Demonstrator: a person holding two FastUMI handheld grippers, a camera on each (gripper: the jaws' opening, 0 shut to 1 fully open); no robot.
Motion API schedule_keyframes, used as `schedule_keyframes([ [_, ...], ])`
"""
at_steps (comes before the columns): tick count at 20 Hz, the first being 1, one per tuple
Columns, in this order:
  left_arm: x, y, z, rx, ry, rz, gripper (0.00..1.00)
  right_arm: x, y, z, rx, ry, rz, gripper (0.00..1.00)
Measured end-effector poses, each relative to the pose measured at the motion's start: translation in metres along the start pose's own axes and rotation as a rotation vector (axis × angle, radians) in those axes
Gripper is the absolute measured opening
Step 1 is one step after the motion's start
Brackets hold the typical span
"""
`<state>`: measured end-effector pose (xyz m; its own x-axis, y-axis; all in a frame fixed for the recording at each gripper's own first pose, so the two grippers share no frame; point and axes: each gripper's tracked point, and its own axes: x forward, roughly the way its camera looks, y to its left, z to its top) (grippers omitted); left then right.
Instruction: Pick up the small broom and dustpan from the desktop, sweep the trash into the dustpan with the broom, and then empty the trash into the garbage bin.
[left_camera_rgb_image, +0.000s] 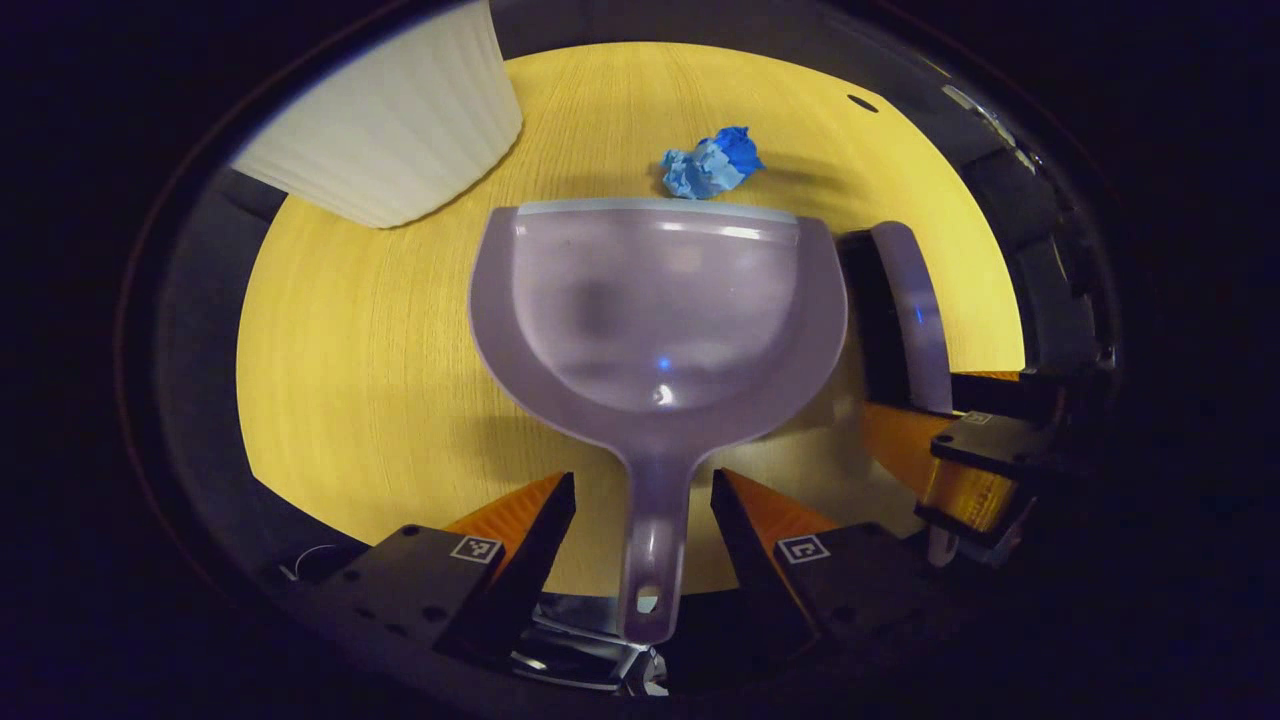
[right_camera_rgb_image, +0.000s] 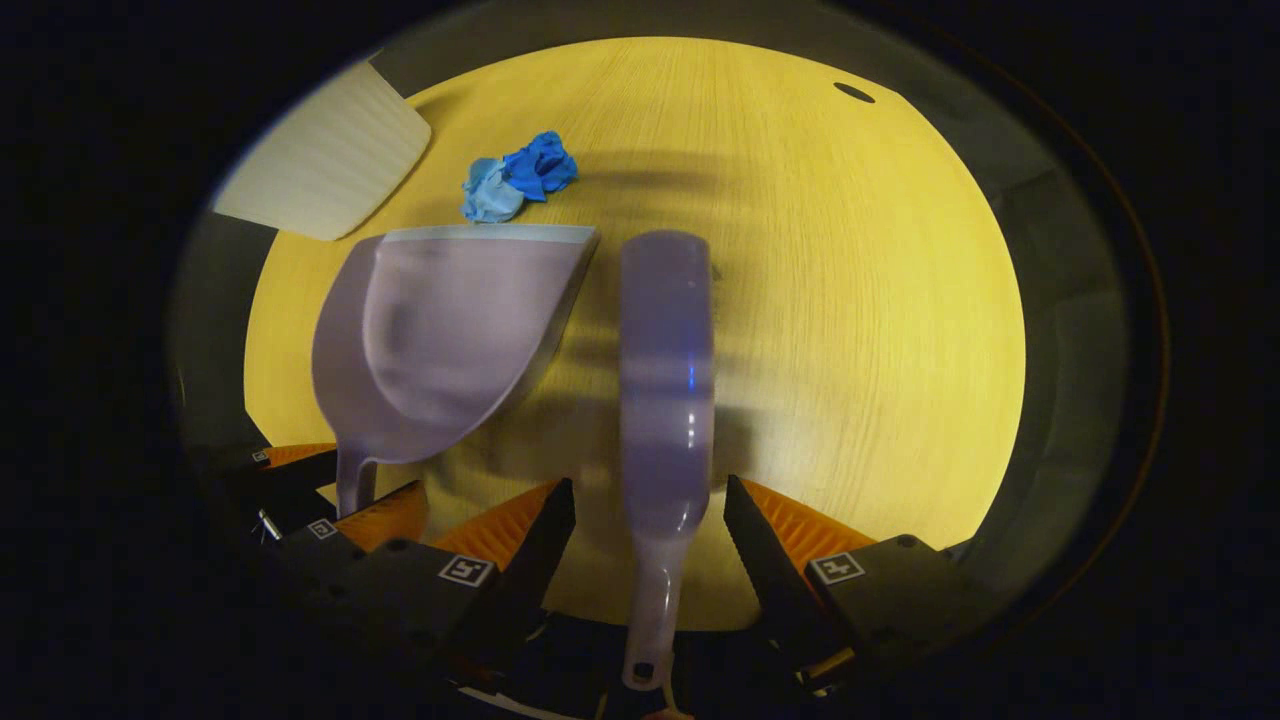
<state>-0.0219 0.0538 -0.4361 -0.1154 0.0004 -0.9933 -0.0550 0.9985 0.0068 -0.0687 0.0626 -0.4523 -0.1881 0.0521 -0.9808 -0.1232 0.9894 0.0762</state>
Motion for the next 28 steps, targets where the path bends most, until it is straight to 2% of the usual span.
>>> schedule_keyframes([
  [3,0.006,0.003,0.007,0.006,0.030,0.008,0.83,0.011,-0.004,0.005,0.027,0.030,-0.006,0.99],
  [9,0.017,0.008,0.029,0.056,0.054,0.053,0.83,0.019,-0.009,0.003,0.006,0.088,-0.017,0.96],
  [10,0.020,0.006,0.028,0.056,0.057,0.045,0.82,0.018,-0.009,0.002,0.008,0.085,-0.022,0.90],
  [11,0.022,0.004,0.026,0.050,0.067,0.042,0.82,0.019,-0.011,0.003,0.005,0.081,-0.029,0.75],
  [12,0.022,0.001,0.027,0.046,0.071,0.027,0.72,0.023,-0.010,0.004,0.002,0.079,-0.030,0.58],
  [13,0.025,-0.002,0.029,0.055,0.067,0.016,0.69,0.022,-0.012,0.005,0.005,0.083,-0.038,0.66],
  [15,0.024,-0.009,0.028,0.039,0.072,-0.001,0.50,0.021,-0.011,0.006,0.018,0.096,-0.026,0.49],
  [16,0.023,-0.010,0.027,0.028,0.073,-0.001,0.39,0.022,-0.011,0.005,0.013,0.098,-0.021,0.47],
  [17,0.025,-0.012,0.026,0.018,0.076,0.004,0.35,0.020,-0.008,0.002,0.009,0.110,-0.007,0.46],
  [18,0.022,-0.014,0.028,0.018,0.079,0.005,0.32,0.019,-0.008,0.001,0.013,0.115,-0.001,0.36],
  [19,0.023,-0.013,0.028,0.025,0.086,0.002,0.30,0.017,-0.005,0.001,0.012,0.121,0.024,0.43],
  [20,0.022,-0.012,0.026,0.028,0.087,0.002,0.29,0.017,-0.004,0.000,0.011,0.121,0.031,0.30],
  [21,0.023,-0.010,0.025,0.040,0.094,0.000,0.29,0.015,-0.002,0.002,0.006,0.118,0.047,0.33],
  [24,0.017,-0.003,0.023,0.082,0.068,-0.006,0.26,0.000,-0.007,0.011,-0.029,0.070,0.054,0.33],
  [28,0.010,0.011,0.011,0.170,0.052,-0.005,0.25,-0.029,-0.014,0.047,-0.096,-0.017,0.054,0.33],
])
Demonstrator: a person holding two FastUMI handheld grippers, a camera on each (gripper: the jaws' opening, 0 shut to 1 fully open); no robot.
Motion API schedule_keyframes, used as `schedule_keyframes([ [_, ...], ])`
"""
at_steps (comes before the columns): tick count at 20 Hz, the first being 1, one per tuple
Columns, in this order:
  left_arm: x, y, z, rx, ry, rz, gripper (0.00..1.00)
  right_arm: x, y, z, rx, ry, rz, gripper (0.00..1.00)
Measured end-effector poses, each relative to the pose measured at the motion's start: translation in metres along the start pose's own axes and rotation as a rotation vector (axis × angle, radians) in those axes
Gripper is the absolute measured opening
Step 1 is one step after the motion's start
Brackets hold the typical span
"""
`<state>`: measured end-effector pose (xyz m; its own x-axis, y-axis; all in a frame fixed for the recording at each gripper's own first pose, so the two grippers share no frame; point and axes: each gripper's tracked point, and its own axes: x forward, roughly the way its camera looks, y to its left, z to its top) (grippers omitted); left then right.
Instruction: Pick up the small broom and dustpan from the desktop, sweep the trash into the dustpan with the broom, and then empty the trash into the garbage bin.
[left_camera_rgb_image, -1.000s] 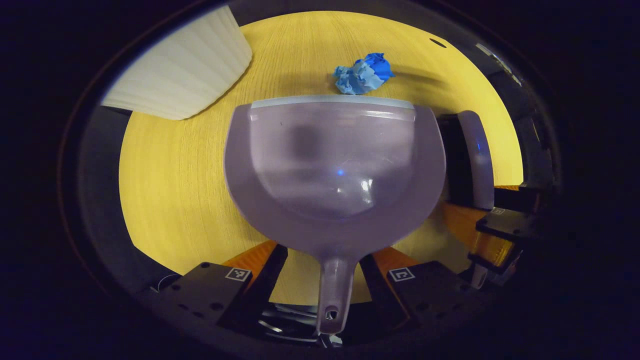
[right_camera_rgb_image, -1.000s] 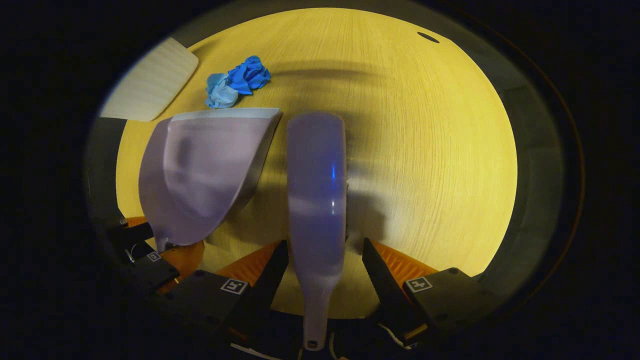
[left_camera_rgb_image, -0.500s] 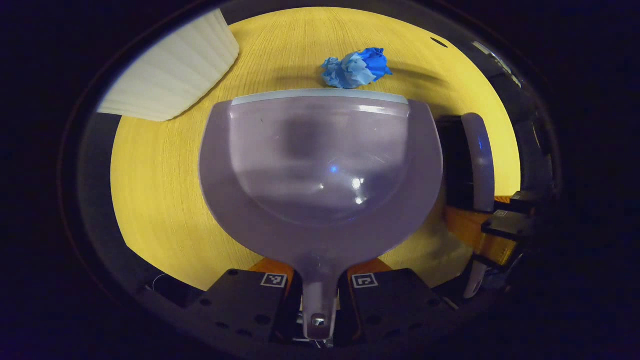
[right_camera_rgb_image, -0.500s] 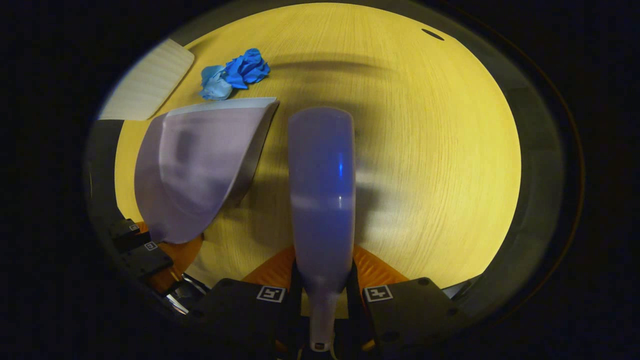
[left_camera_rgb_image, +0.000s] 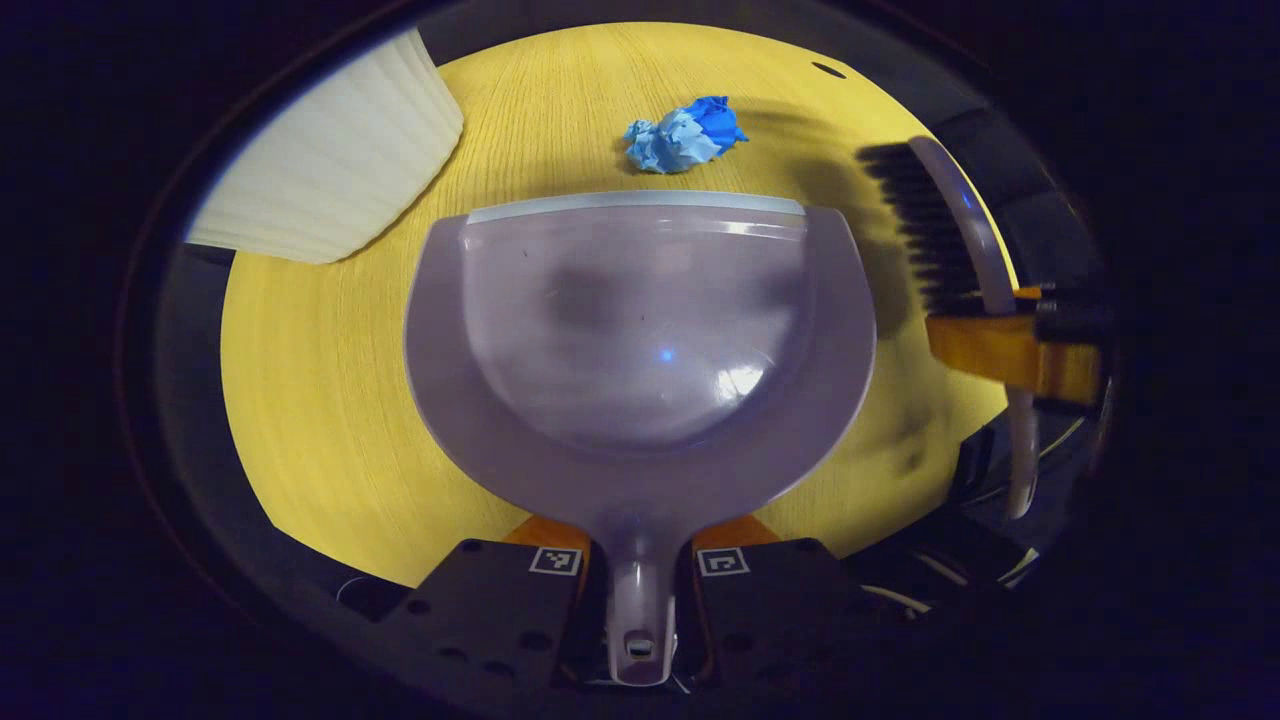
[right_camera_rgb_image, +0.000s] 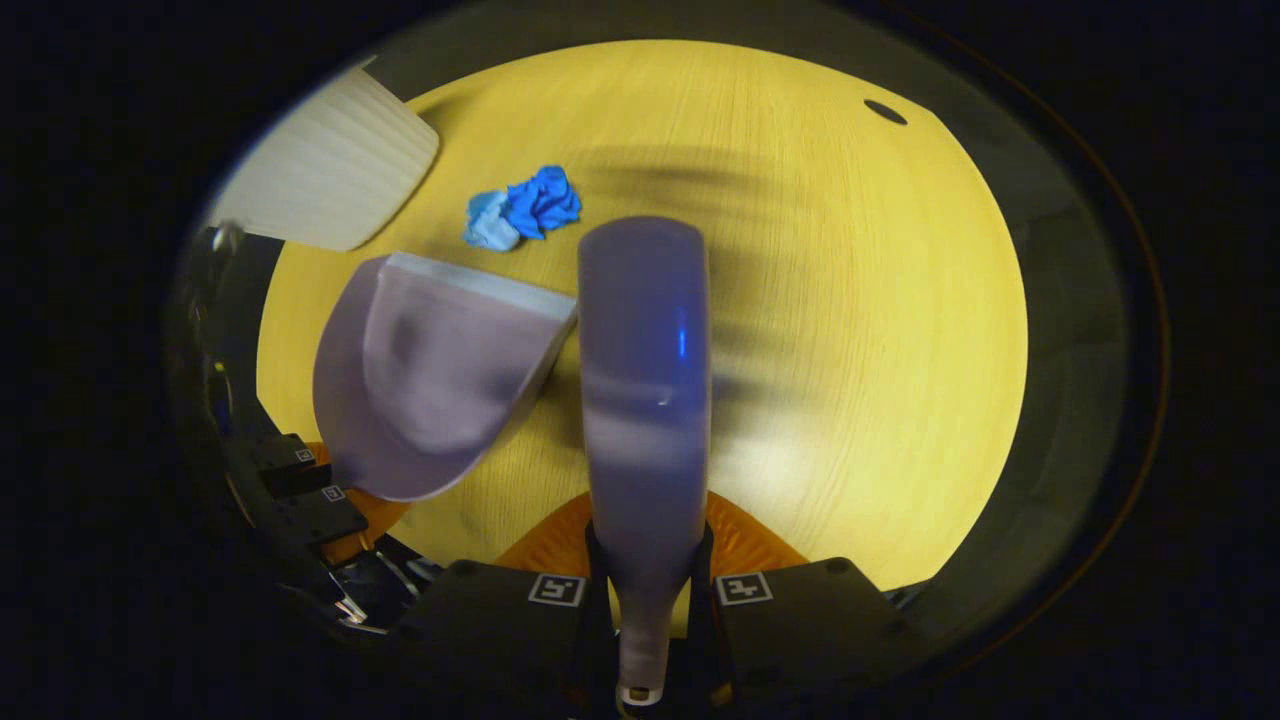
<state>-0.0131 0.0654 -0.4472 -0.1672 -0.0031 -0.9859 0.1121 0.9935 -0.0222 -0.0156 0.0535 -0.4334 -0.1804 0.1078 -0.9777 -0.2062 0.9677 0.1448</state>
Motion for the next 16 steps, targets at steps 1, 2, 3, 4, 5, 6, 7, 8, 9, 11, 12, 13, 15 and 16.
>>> schedule_keyframes([
  [1,0.001,0.004,-0.002,0.020,-0.002,0.006,0.26,-0.006,-0.002,0.012,-0.028,-0.013,0.002,0.33],
  [2,0.000,0.009,-0.004,0.036,-0.007,0.015,0.25,-0.011,-0.008,0.026,-0.055,-0.025,-0.010,0.33],
  [3,0.000,0.013,-0.006,0.055,-0.005,0.025,0.25,-0.011,-0.016,0.044,-0.084,-0.045,-0.031,0.33],
  [4,0.000,0.018,-0.007,0.071,-0.006,0.036,0.24,-0.009,-0.026,0.063,-0.123,-0.061,-0.075,0.33],
  [5,-0.001,0.022,-0.009,0.090,-0.007,0.044,0.26,-0.008,-0.034,0.085,-0.164,-0.089,-0.107,0.33],
  [6,-0.002,0.025,-0.011,0.107,-0.006,0.053,0.26,-0.008,-0.039,0.106,-0.208,-0.101,-0.132,0.33],
  [7,-0.002,0.027,-0.011,0.121,-0.006,0.061,0.25,-0.007,-0.038,0.122,-0.247,-0.112,-0.140,0.32],
  [8,0.000,0.028,-0.011,0.132,-0.009,0.065,0.25,-0.004,-0.033,0.136,-0.292,-0.108,-0.138,0.33],
  [9,0.001,0.029,-0.009,0.142,-0.009,0.067,0.25,0.000,-0.028,0.150,-0.351,-0.112,-0.149,0.32],
  [11,0.001,0.028,-0.012,0.150,0.009,0.061,0.25,0.014,-0.021,0.167,-0.478,-0.085,-0.188,0.32],
  [12,0.002,0.028,-0.012,0.155,0.011,0.058,0.25,0.024,-0.016,0.171,-0.518,-0.067,-0.194,0.32],
  [13,0.002,0.028,-0.010,0.159,0.008,0.063,0.25,0.032,-0.010,0.172,-0.547,-0.053,-0.201,0.33],
  [15,0.003,0.029,-0.009,0.171,0.013,0.063,0.25,0.048,0.000,0.167,-0.623,-0.015,-0.216,0.32],
  [16,0.002,0.029,-0.010,0.175,0.012,0.058,0.27,0.055,0.005,0.162,-0.682,0.007,-0.216,0.32],
])
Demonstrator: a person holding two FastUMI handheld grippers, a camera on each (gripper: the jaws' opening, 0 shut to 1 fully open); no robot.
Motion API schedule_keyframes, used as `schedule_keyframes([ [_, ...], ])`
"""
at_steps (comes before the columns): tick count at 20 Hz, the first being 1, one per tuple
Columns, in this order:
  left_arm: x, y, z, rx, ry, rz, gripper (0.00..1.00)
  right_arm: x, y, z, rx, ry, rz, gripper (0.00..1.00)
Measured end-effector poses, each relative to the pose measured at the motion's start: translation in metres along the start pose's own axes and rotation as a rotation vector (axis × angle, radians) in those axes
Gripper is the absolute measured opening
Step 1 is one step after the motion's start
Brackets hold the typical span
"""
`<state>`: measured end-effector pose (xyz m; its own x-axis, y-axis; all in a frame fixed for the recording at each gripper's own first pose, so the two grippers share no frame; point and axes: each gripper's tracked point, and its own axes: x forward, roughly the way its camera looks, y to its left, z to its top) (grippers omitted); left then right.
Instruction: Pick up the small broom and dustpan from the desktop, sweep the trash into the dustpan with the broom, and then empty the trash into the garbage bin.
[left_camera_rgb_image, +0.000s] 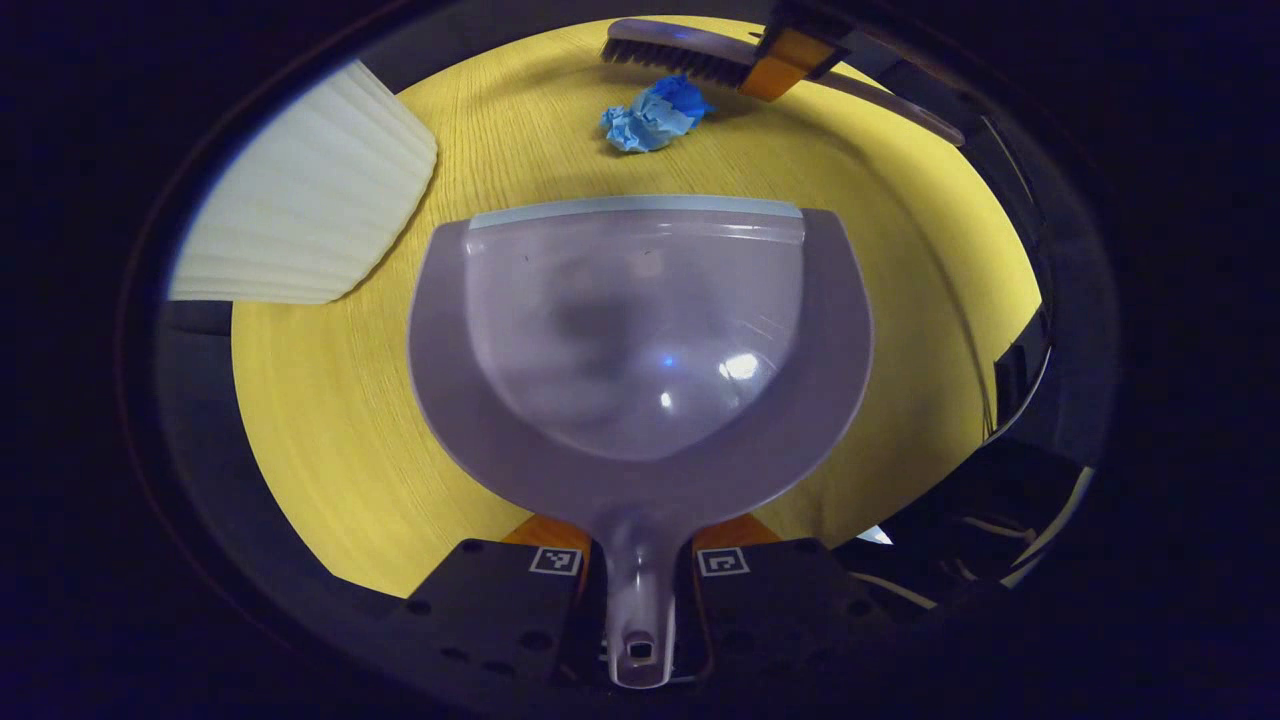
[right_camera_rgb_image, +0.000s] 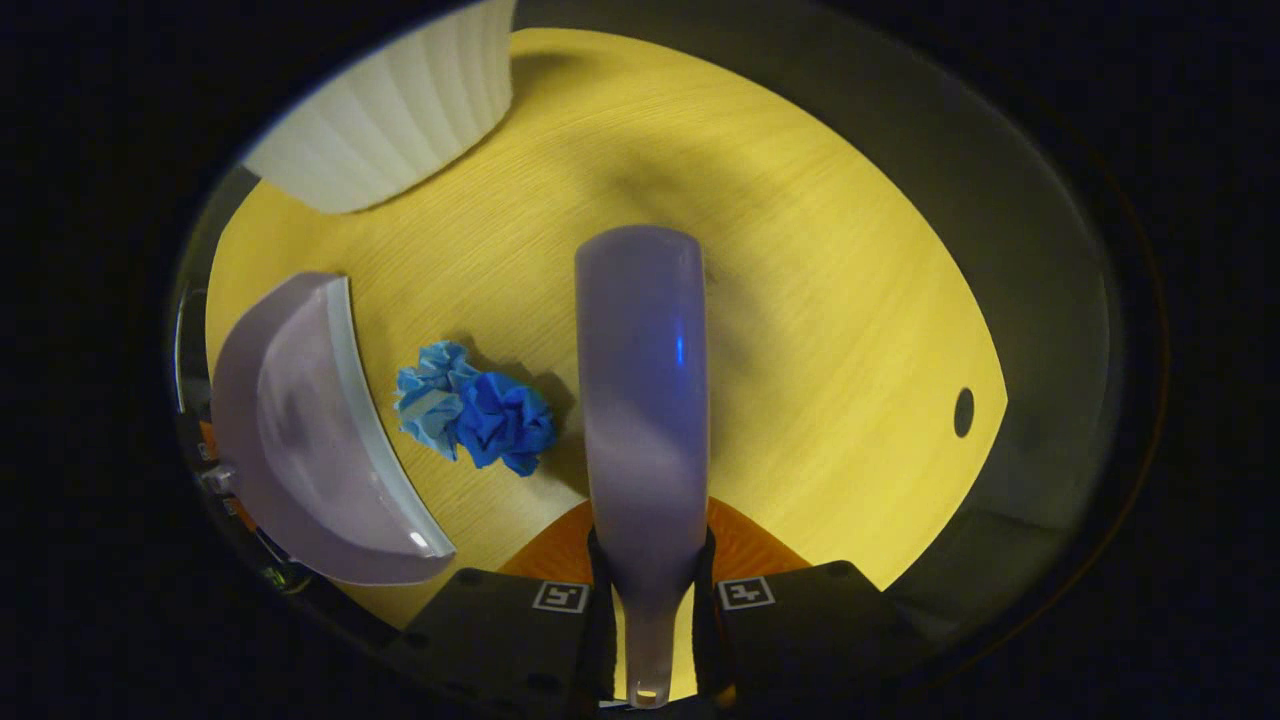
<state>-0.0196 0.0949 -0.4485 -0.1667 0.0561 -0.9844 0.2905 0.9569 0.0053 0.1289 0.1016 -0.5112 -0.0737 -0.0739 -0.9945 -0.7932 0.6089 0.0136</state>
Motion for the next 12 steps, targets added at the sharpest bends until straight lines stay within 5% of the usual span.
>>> schedule_keyframes([
  [3,0.000,-0.001,-0.001,0.004,-0.002,-0.007,0.25,-0.004,0.023,-0.001,-0.183,0.015,0.032,0.32],
  [7,0.001,0.003,-0.009,0.056,-0.007,0.000,0.25,-0.013,0.049,-0.015,-0.329,0.044,0.175,0.32],
  [12,0.003,0.007,-0.007,0.113,-0.032,0.008,0.25,-0.027,0.081,-0.044,-0.386,0.104,0.431,0.33],
])
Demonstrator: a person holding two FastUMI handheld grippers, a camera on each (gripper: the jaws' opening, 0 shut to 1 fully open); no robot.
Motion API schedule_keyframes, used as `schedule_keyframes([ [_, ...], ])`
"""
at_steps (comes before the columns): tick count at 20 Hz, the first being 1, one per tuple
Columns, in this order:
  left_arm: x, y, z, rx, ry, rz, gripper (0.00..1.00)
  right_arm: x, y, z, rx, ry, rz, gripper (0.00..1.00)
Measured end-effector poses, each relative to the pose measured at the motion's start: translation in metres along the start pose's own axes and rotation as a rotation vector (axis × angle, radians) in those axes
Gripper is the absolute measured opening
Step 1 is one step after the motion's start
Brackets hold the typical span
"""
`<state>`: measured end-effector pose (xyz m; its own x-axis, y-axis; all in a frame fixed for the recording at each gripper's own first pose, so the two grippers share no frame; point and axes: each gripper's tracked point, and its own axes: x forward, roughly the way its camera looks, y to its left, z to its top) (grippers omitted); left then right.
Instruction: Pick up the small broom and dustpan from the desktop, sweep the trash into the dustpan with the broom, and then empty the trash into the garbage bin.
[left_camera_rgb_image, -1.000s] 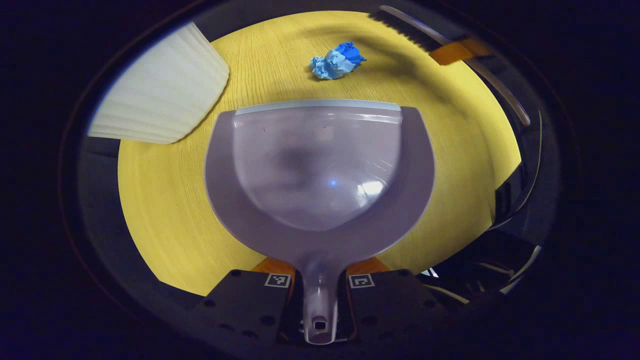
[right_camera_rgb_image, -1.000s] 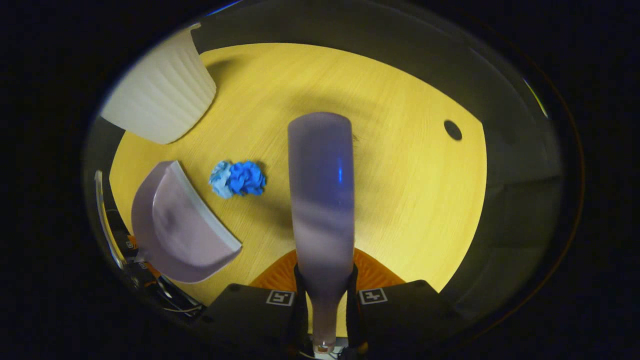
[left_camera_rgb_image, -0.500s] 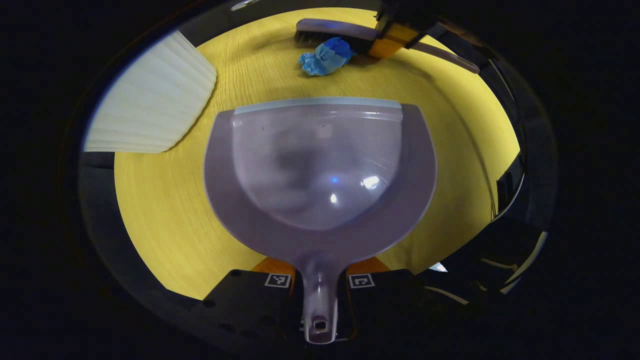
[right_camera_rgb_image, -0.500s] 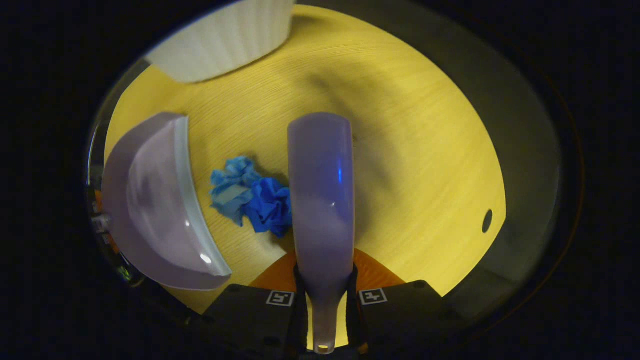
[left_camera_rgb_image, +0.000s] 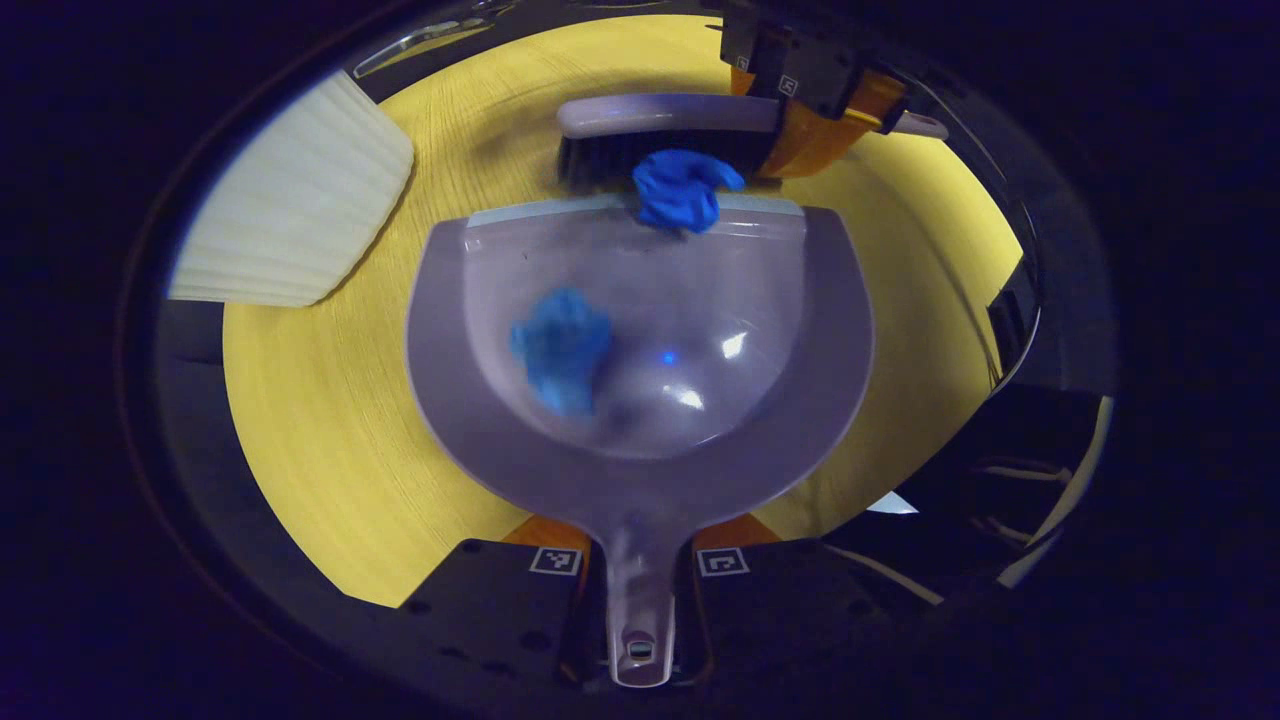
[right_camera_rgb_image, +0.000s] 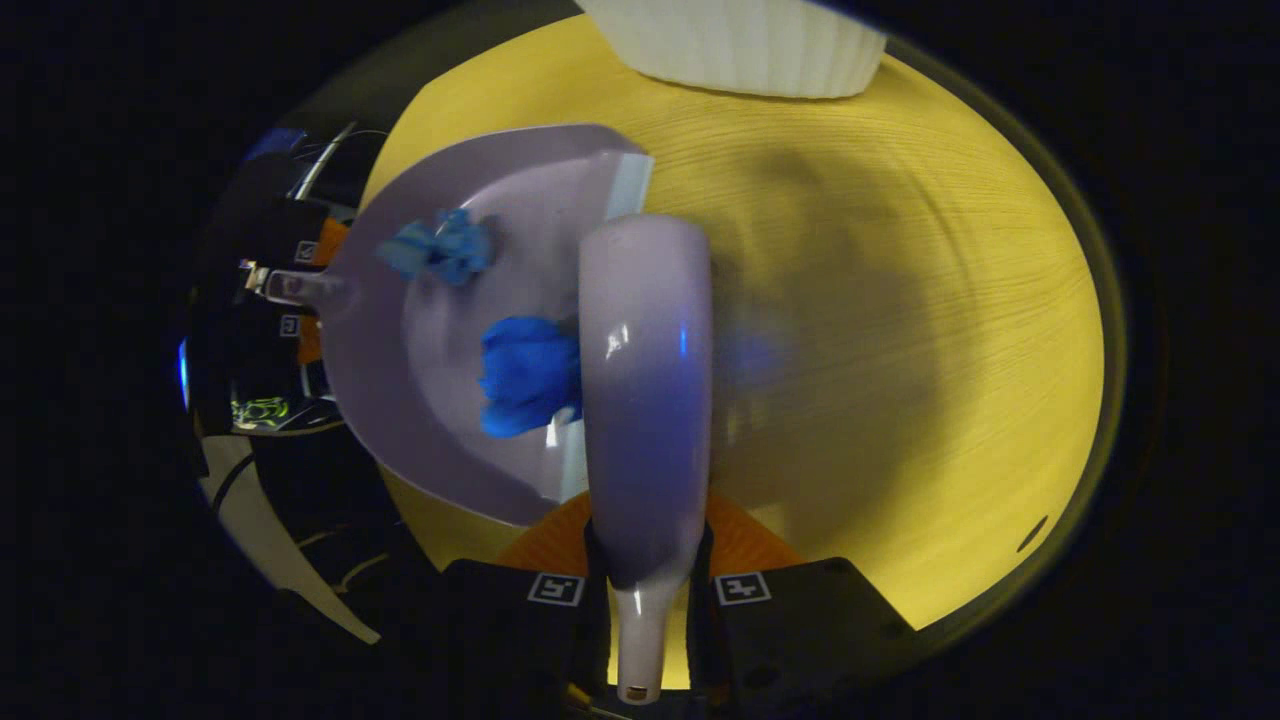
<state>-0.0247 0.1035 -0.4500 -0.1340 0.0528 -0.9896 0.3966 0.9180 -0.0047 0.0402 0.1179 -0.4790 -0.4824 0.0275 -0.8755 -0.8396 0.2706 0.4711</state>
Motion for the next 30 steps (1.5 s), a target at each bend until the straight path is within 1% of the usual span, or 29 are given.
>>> schedule_keyframes([
  [1,0.001,0.001,-0.001,0.008,-0.003,0.002,0.25,0.002,-0.001,0.002,0.013,-0.008,0.038,0.33],
  [2,0.001,0.000,-0.002,0.005,-0.010,-0.001,0.25,0.001,0.007,0.001,0.042,-0.016,0.080,0.33],
  [3,0.000,-0.001,-0.002,-0.005,-0.011,-0.002,0.25,-0.001,0.008,0.001,0.075,-0.021,0.112,0.33],
  [4,0.001,-0.001,-0.002,-0.012,-0.013,-0.001,0.25,-0.001,0.007,0.003,0.101,-0.048,0.128,0.33],
  [5,0.001,-0.001,0.002,-0.013,-0.038,0.004,0.24,0.000,0.007,0.006,0.130,-0.081,0.131,0.33],
  [7,0.002,0.001,0.003,-0.012,-0.072,0.027,0.27,-0.007,0.003,0.011,0.190,-0.163,0.107,0.33],
  [10,-0.003,0.002,0.014,-0.037,-0.168,0.069,0.25,-0.041,0.006,0.017,0.259,-0.355,0.079,0.33],
  [12,-0.016,0.000,0.024,-0.069,-0.259,0.082,0.25,-0.068,0.011,0.010,0.290,-0.507,0.020,0.33],
  [13,-0.026,-0.001,0.032,-0.065,-0.308,0.094,0.25,-0.088,0.018,0.009,0.314,-0.603,0.012,0.33],
  [14,-0.031,0.002,0.036,-0.051,-0.353,0.117,0.27,-0.122,0.025,0.002,0.351,-0.709,0.011,0.32],
  [15,-0.043,0.005,0.040,-0.037,-0.392,0.152,0.25,-0.149,0.030,0.000,0.385,-0.817,0.010,0.33],
  [16,-0.045,0.009,0.042,-0.029,-0.431,0.192,0.25,-0.179,0.036,-0.006,0.410,-0.903,0.004,0.32],
  [18,-0.045,0.008,0.050,-0.028,-0.508,0.247,0.25,-0.241,0.036,-0.028,0.433,-1.074,-0.027,0.32],
  [20,-0.048,0.013,0.055,-0.021,-0.562,0.312,0.25,-0.277,0.035,-0.057,0.446,-1.213,-0.070,0.32],
  [21,-0.048,0.019,0.057,-0.006,-0.585,0.357,0.25,-0.286,0.032,-0.070,0.457,-1.265,-0.099,0.32],
  [23,-0.052,0.032,0.059,0.020,-0.601,0.465,0.26,-0.288,0.032,-0.102,0.491,-1.364,-0.129,0.31],
  [24,-0.049,0.039,0.058,0.038,-0.598,0.532,0.25,-0.280,0.036,-0.119,0.503,-1.384,-0.118,0.31],
  [25,-0.048,0.048,0.057,0.053,-0.591,0.605,0.25,-0.270,0.037,-0.139,0.523,-1.405,-0.138,0.31],
  [27,-0.051,0.050,0.056,0.078,-0.561,0.737,0.25,-0.236,0.041,-0.174,0.549,-1.398,-0.166,0.31],
  [28,-0.055,0.049,0.056,0.081,-0.547,0.799,0.25,-0.221,0.046,-0.193,0.556,-1.400,-0.167,0.31],
  [30,-0.055,0.047,0.054,0.095,-0.508,0.894,0.25,-0.205,0.059,-0.229,0.566,-1.410,-0.162,0.32],
])
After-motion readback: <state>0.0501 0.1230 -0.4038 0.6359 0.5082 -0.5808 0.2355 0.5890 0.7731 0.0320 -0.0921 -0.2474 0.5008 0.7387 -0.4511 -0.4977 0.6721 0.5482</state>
